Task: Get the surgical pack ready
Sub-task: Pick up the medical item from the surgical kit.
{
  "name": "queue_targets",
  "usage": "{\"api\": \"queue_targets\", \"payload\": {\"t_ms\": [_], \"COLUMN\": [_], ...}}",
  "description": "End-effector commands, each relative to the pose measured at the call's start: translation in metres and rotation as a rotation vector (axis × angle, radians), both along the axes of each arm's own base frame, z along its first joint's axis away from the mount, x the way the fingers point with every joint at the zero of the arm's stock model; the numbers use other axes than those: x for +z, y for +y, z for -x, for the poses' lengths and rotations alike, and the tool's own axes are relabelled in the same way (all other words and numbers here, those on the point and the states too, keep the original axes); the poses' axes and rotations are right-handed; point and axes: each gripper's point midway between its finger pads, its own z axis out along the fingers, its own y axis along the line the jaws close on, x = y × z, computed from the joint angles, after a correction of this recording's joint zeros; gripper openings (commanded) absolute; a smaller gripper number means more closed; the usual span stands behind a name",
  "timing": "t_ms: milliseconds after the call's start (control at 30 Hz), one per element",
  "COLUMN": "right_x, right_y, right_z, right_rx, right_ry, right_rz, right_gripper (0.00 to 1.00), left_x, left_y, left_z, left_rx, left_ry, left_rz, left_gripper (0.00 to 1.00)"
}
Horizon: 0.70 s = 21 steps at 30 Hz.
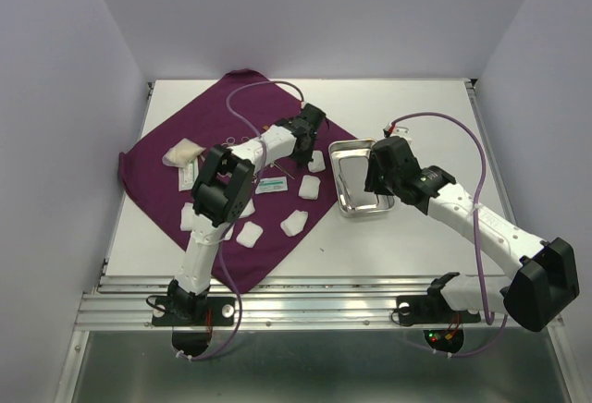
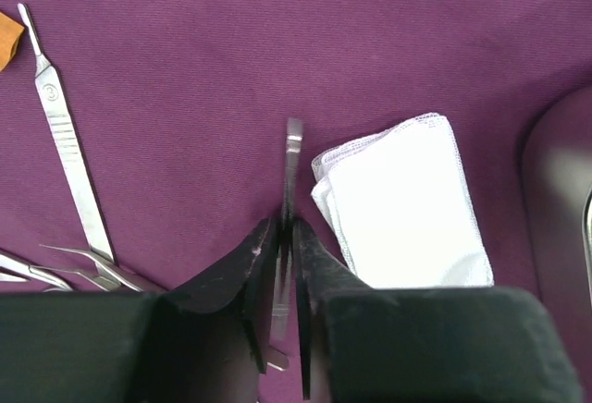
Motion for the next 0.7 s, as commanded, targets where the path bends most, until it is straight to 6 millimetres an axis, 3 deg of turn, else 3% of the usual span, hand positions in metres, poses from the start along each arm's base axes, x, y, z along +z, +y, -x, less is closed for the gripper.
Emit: {"api": "queue_targets", "payload": {"t_ms": [0, 100, 400, 567, 667], "right_x": [0.009, 0.01, 0.015, 0.017, 0.02], "right_y": [0.0, 0.0, -0.002, -0.004, -0.007], "right_z": [-0.001, -0.001, 0.0, 0.002, 0.001], "right_rx": [-0.014, -0.014, -0.019, -0.03, -0.052], "right_ry": [-0.031, -0.033, -0.04, -0.046, -0.057], "right_rz": [-0.017, -0.019, -0.021, -0.023, -0.03], "right_gripper": [0.45, 0.45, 0.45, 0.45, 0.45], "left_x": [0.014, 0.042, 0.088, 0.127, 0.147], "left_y": [0.003, 0.005, 0.011, -0.005, -0.031], "left_z": [-0.008, -0.016, -0.032, -0.018, 0.002], "left_rx": [0.004, 0.025, 0.073, 0.098, 0.087], "left_ry": [-0.028, -0.091, -0.192, -0.199, -0.198], "left_rz": [-0.03, -0.021, -0.031, 0.115, 0.242], "left_gripper": [0.22, 0.17, 0.06, 0.0, 0.0]}}
